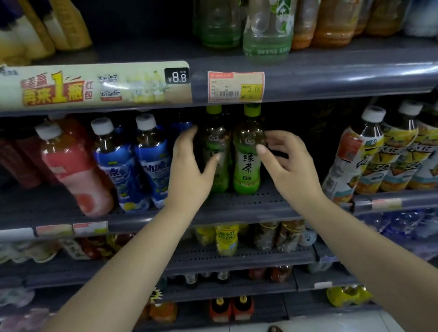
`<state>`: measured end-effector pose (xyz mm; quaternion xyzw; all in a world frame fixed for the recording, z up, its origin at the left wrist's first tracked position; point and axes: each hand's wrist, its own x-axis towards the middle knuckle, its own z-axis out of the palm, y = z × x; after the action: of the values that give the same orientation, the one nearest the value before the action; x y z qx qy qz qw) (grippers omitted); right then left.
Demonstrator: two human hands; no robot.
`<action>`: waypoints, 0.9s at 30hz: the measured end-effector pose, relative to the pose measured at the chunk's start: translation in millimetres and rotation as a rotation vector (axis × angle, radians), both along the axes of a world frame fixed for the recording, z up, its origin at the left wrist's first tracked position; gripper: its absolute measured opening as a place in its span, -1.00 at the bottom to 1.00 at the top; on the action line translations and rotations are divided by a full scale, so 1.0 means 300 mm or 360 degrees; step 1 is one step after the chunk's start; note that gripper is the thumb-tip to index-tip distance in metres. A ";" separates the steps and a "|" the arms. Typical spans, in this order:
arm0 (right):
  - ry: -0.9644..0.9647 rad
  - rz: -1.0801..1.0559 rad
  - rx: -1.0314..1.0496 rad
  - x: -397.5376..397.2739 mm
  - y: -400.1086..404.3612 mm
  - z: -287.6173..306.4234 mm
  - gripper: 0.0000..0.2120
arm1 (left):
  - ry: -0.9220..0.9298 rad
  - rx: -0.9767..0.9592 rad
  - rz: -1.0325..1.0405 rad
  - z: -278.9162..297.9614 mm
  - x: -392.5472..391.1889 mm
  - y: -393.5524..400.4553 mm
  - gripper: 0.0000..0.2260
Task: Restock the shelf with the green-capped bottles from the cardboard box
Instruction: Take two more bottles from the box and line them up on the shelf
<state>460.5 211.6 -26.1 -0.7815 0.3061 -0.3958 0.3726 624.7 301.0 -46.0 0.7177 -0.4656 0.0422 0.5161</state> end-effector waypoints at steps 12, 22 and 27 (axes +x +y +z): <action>-0.0075 0.0974 0.0234 0.299 0.731 -0.045 -0.75 | 0.0422 0.0419 0.0250 -0.418 0.061 0.819 -0.65; 0.0260 0.1703 0.0656 0.647 1.350 -0.331 -0.74 | 0.0981 0.0415 0.1132 -0.647 0.007 1.518 -0.68; 0.0433 0.1935 0.0869 0.741 1.581 -0.563 -0.79 | 0.1116 0.0538 0.1535 -0.841 -0.019 1.716 -0.73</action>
<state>682.7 685.9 -195.1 -0.7355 -0.0545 0.0773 0.6709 618.9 815.9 -298.4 0.8903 0.1083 -0.0420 0.4403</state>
